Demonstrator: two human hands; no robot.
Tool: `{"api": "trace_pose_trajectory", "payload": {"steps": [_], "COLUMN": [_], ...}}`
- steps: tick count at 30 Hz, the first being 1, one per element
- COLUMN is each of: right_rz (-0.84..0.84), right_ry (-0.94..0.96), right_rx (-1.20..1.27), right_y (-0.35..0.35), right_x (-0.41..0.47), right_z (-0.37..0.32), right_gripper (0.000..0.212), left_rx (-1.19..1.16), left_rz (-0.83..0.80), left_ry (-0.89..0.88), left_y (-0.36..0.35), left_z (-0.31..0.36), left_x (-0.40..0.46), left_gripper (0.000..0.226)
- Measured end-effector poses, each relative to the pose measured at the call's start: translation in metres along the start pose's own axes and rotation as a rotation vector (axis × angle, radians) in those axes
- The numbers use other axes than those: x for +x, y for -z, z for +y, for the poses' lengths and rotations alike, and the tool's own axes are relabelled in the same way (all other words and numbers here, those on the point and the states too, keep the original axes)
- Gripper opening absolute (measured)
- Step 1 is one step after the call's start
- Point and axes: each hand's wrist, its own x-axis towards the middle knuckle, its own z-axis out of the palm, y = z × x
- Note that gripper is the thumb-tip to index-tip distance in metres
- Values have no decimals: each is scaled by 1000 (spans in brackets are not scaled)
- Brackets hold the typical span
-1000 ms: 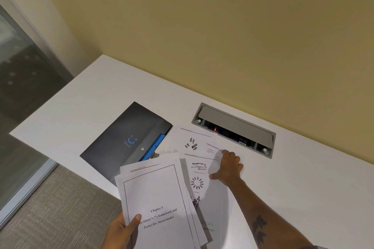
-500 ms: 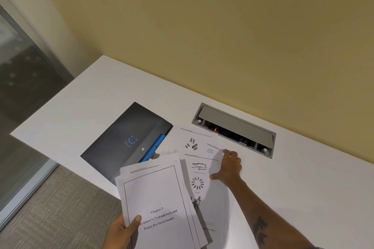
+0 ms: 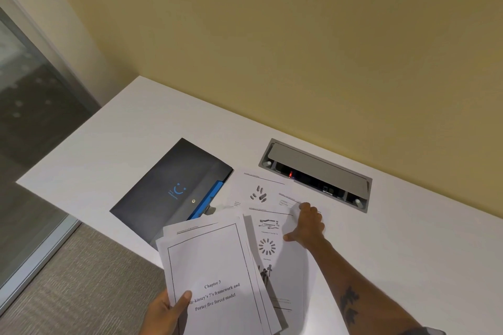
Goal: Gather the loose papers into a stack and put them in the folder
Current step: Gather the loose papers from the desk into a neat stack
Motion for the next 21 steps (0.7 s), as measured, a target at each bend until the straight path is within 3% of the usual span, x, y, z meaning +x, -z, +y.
{"api": "trace_pose_trajectory", "payload": {"steps": [4,10,12,14,16,21], "right_rz": [-21,25,89,158,211,217], "right_ry": [-7,-1,24,55,92,138], "right_rx": [21,111,222,381,504,761], "right_y": [-2,-12,-20,-29,-37,-40], "right_x": [1,-11,-18,-27,-37,-65], "right_z": [3,13,20,27,37,60], "right_gripper": [106,84,59,22,5,12], "left_rx": [0,6,13,9,-5,-38], "left_rz": [2,-29,-40,-48,-52,-139], "left_ry": [13,6,-10,-24,-28,2], "left_y": [1,2,1,0,-1,-4], "left_z": [1,2,6,10,15,24], "left_x": [-1,0,-1,-2,-3,1], "left_gripper": [39,51,49,47,45,43]}}
